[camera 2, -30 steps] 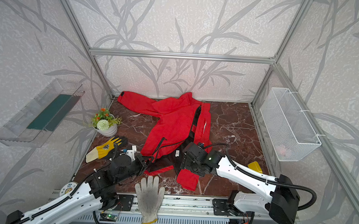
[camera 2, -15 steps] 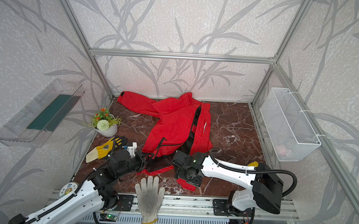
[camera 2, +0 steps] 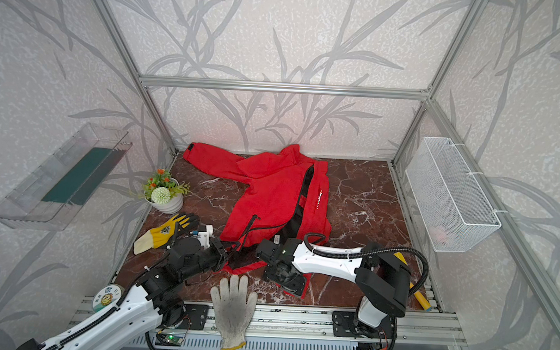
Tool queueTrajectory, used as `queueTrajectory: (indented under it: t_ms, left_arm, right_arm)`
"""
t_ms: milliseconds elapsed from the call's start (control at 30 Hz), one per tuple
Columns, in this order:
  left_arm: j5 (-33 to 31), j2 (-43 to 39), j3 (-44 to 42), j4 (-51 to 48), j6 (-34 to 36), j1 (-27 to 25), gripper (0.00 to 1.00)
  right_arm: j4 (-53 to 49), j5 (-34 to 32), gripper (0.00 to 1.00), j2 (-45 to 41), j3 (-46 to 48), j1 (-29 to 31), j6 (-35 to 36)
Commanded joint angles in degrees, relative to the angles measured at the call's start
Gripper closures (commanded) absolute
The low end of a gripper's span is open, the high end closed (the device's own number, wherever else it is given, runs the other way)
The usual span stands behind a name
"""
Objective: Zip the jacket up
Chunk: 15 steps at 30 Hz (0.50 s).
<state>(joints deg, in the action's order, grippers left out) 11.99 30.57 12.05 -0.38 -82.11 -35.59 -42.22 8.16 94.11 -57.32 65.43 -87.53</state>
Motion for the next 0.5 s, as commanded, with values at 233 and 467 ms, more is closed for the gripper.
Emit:
queueTrajectory:
  t_ms: [233,467]
  left_arm:
    - [-0.1,-1.7,-1.1,0.2,-1.5,0.5,1.0]
    - [-1.2,-4.1,-1.8,-1.3,-2.3,0.5,1.0]
  right_arm:
    - [-2.1,-1.0,0.05,3.1,-0.3,0.2,-2.8]
    - [-0.9,-2.5,0.22,1.4,1.5,0.2,-3.6]
